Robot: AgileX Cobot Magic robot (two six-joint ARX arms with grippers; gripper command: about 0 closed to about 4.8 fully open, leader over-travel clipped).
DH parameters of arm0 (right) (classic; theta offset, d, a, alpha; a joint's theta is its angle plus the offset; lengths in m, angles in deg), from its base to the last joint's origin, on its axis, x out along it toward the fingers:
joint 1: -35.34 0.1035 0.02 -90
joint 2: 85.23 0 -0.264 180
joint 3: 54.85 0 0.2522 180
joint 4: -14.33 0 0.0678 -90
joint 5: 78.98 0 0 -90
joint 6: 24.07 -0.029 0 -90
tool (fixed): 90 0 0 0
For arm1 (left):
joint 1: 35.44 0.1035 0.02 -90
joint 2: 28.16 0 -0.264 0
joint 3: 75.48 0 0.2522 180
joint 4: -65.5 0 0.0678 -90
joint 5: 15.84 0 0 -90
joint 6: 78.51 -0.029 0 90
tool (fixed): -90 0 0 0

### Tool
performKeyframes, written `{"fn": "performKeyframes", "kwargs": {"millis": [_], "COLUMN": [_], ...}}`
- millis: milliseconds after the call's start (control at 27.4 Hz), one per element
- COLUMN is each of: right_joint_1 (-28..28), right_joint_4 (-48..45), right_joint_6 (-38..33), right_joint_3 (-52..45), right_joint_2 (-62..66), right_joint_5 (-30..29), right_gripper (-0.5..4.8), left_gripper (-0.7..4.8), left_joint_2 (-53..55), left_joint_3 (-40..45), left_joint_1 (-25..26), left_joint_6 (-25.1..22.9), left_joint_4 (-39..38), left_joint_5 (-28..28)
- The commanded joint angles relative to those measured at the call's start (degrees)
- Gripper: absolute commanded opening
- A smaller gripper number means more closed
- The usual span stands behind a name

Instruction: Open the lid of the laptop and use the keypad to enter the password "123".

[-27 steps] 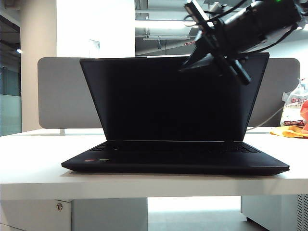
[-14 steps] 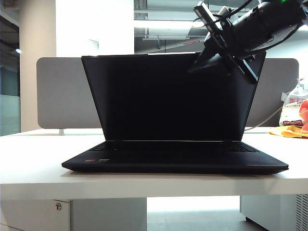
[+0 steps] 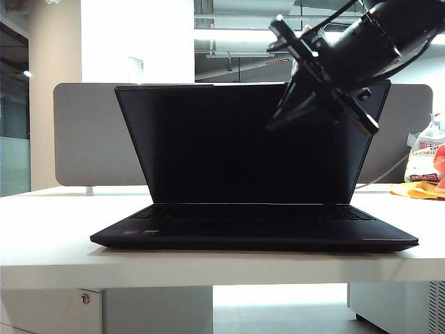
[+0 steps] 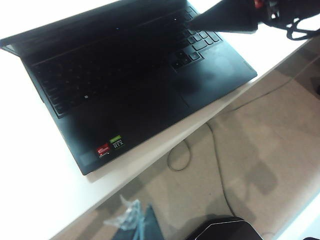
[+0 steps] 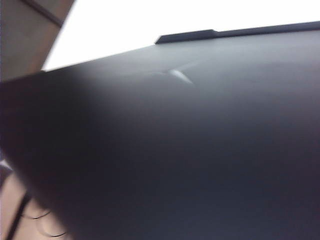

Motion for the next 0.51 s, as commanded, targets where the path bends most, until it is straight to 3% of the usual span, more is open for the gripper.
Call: {"fn": "performKeyframes", "kwargs": {"millis": [36,510], "right_joint_1": [-0.1,-0.2], "right_joint_4": [0.2,-0.8], "right_joint_6": [2.4,6.0], "right_joint_3": [0.4,3.3], "right_joint_2": [-0.3,0.0], "right_joint_5": [4.0,10.1], "right_gripper": [-0.06,-0.06], "left_gripper": [-0.05,-0.05], "left_joint_2": [0.0,-0.1], "left_joint_3": [-0.2,-0.2], "left_joint_1": [-0.1,-0.1], "left_joint_6": [-0.2,-0.2], "left_joint_4": [0.6,-0.8], "left_joint_5": [0.1,0.1]}}
